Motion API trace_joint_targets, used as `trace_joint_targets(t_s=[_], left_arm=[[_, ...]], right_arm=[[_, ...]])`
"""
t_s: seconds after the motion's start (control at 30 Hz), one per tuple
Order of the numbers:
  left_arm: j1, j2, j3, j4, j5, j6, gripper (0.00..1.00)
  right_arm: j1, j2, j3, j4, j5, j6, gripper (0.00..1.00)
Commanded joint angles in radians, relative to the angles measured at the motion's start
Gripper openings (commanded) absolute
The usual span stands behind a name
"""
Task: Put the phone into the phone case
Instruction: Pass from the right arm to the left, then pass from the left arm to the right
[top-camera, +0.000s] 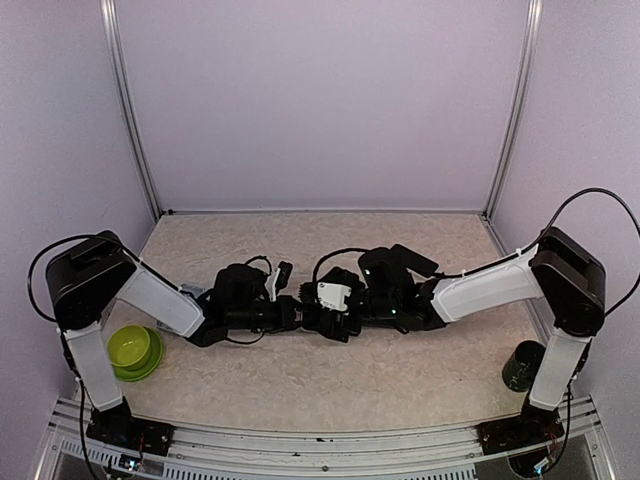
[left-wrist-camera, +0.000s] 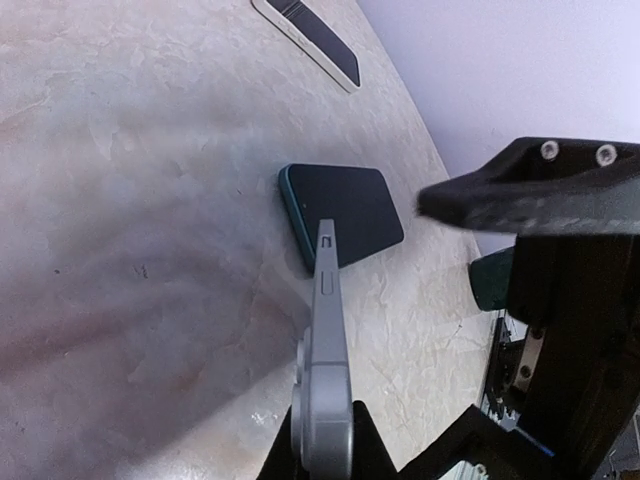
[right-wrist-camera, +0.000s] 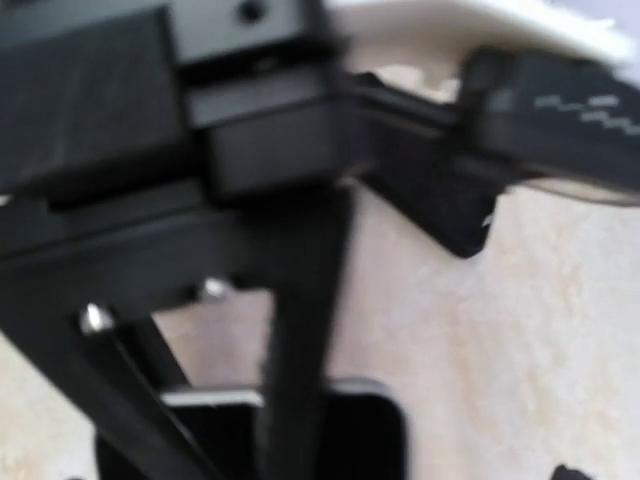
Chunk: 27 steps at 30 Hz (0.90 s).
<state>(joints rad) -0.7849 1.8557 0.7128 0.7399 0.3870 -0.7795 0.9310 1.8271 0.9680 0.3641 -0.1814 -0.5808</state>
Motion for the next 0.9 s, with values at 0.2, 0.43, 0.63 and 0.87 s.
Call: trace_joint_targets(t_s=[0.2, 0.43, 0.63, 0.87], left_arm=[[0.032, -0.114, -0.068, 0.046, -0.007, 0.03, 0.0], [0.034, -0.187, -0.104, 0.073, -0.02, 0.046, 0.0], [0.041, -0.242, -0.112, 0.057, -0.039, 0.069, 0.0], [0.044, -0.291, -0.113, 0.045, -0.055, 0.084, 0.0]], right_arm=[[0.011, -0.18, -0.027, -0.073, 0.062, 0.069, 1.0], [0.01, -0.265, 0.013, -0.116, 0.3, 0.204, 1.0], [0.011, -0.41, -0.11, 0.1, 0.46, 0.291, 1.0], [0.006, -0.393, -0.072, 0.023, 0.705, 0.393, 1.0]])
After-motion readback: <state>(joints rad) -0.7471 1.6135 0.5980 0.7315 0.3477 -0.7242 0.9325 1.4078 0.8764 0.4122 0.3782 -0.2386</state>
